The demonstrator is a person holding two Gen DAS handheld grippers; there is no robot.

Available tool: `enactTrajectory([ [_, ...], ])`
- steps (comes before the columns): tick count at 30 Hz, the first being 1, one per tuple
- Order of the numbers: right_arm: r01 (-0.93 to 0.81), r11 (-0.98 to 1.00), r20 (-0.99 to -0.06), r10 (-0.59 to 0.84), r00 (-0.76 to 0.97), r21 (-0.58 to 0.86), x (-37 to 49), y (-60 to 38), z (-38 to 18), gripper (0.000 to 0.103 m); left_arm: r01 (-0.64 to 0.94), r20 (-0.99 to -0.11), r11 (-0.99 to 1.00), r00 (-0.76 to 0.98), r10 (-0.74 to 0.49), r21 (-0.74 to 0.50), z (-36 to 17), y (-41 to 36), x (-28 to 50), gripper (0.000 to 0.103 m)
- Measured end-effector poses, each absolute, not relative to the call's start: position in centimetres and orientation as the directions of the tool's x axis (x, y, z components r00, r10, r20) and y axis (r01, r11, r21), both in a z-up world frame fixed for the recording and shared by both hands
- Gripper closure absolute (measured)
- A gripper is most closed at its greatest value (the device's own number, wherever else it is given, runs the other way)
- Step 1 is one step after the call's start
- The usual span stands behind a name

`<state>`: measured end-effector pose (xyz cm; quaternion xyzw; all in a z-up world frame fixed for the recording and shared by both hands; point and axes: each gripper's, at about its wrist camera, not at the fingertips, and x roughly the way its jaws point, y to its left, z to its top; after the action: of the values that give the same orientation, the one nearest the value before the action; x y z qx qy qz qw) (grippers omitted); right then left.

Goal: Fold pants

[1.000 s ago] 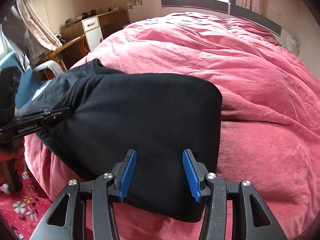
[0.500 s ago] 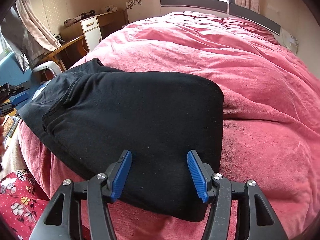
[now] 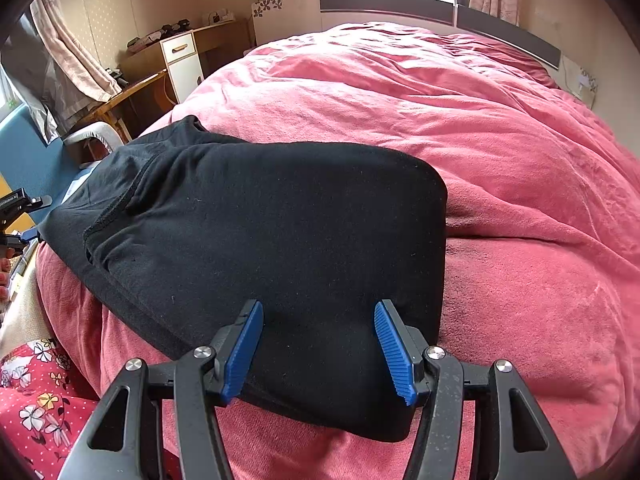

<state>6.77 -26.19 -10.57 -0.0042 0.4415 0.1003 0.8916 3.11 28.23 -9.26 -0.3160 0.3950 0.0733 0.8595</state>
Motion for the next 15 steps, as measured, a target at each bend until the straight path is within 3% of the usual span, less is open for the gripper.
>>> enactTrajectory([
  [9, -0.183, 0.979, -0.788, 0.181, 0.589, 0.088, 6.7, -26.2, -10.6, 0.044, -0.365, -0.650, 0.647, 0.710, -0.272, -0.670, -8.2, 29.4, 1.9, 0.032],
  [15, -0.182, 0.979, -0.788, 0.181, 0.588, 0.090, 6.7, -26.2, -10.6, 0.044, -0.378, -0.701, 0.676, 0.651, -0.291, -0.632, -8.9, 28.4, 2.4, 0.032],
])
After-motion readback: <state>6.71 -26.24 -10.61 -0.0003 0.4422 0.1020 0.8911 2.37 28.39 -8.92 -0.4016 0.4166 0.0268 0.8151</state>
